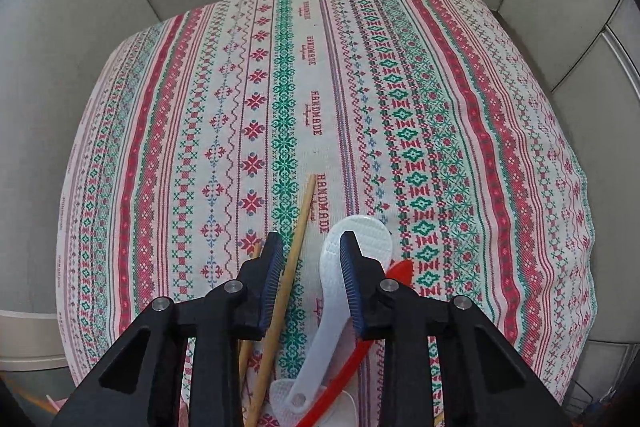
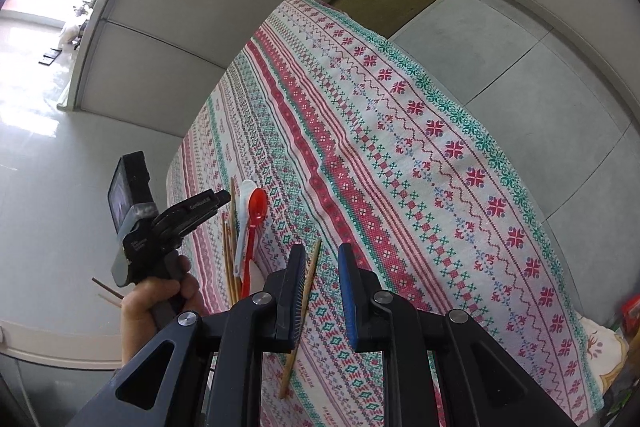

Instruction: Organize utensils

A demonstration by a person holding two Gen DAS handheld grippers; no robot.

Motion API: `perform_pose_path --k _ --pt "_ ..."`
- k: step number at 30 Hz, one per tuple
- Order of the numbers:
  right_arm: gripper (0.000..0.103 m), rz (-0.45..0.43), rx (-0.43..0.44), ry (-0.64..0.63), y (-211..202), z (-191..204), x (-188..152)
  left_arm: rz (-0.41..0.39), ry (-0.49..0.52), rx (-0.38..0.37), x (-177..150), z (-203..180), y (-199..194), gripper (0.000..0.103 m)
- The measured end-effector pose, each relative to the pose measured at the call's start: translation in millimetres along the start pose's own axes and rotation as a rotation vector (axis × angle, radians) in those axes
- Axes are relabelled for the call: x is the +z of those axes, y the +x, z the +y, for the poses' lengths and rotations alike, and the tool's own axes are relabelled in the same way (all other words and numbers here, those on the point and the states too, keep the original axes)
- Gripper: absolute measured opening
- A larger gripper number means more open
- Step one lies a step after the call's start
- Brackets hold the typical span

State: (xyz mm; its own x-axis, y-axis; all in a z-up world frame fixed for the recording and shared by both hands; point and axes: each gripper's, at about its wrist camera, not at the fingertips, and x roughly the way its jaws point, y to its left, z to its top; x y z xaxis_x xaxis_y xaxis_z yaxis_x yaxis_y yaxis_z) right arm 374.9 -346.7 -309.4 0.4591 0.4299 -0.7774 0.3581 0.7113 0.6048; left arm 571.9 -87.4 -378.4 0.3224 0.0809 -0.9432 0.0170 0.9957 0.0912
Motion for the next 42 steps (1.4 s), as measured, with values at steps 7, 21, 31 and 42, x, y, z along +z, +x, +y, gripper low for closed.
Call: perform_pose_path --k 7,21,31,42 --pt "0.018 0.009 -0.002 0.007 7 1 0 0.05 0.067 0.097 8 -1 30 0.031" --pt "0.018 0.012 -0.024 -0.023 15 6 0 -0.044 0.137 0.104 -4 -12 -1 0.005" --pt "0.018 0.056 -0.067 -0.055 33 8 -6 -0.368 0.118 0.024 -78 -16 -128 0.005" --pt "0.018 0.17 -0.164 -0.217 85 33 -28 -0.567 0.009 0.01 -169 41 -189 0.006"
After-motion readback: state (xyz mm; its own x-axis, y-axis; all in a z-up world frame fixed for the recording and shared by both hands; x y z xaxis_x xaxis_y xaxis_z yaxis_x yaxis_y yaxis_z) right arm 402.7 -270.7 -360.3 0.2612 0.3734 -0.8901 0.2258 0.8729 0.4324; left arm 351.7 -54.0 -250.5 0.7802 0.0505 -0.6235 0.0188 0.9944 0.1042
